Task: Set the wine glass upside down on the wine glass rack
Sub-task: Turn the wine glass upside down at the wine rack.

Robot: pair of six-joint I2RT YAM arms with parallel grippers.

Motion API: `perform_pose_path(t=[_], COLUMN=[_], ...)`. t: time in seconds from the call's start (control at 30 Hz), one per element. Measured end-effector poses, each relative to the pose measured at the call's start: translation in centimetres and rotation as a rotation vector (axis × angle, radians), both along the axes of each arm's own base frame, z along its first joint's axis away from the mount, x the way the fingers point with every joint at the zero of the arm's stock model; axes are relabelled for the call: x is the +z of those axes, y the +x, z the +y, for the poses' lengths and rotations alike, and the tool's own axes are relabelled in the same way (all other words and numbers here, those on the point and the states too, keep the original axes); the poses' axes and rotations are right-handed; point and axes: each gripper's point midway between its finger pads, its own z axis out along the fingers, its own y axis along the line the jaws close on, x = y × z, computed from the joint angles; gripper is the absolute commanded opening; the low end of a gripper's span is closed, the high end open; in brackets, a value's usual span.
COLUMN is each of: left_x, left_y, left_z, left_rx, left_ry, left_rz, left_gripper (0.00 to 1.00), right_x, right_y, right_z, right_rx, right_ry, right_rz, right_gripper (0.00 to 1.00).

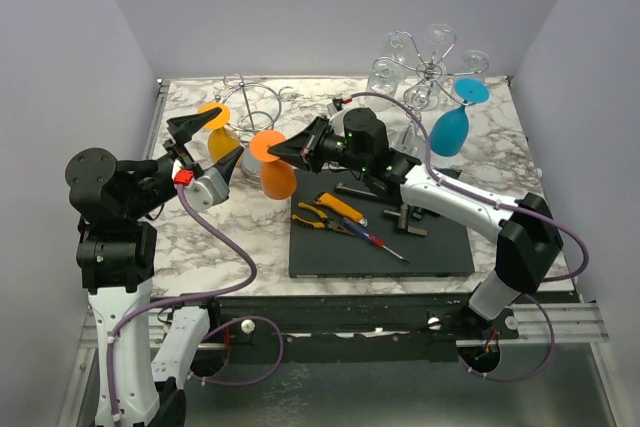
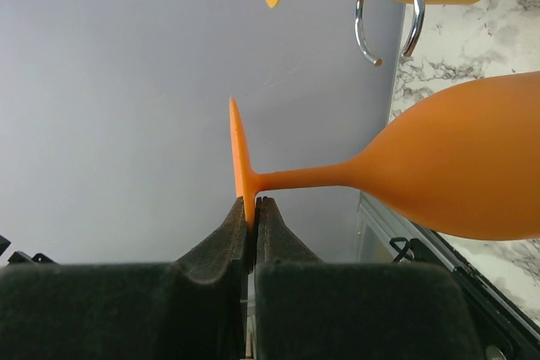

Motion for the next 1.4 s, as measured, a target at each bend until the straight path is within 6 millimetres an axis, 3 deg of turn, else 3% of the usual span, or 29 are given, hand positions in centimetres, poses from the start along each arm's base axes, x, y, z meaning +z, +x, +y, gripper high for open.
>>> perform_pose_path(t=[0.47,1.0,1.4], left_x=[-0.2,-0.7,-0.8], left_y=[0.1,0.2,0.2], left_z=[0.0,0.0,0.0], left_rx=[0.0,0.0,-0.001], left_ry=[0.0,-0.001,-0.004], left_rz=[0.001,0.009,0.013], left_gripper=[0.73,0.73,0.74], right_x=[-2.4,-2.1,-3.3], right_y=[2.8,5.0,5.7], right_z=[0.9,0.7,1.2], right_rx=[-0.018,-0.05,-0.057], right_ry=[0.025,0.053,0.056], right_rz=[0.051,0.025,0.052], right_gripper=[0.01,0.01,0.04])
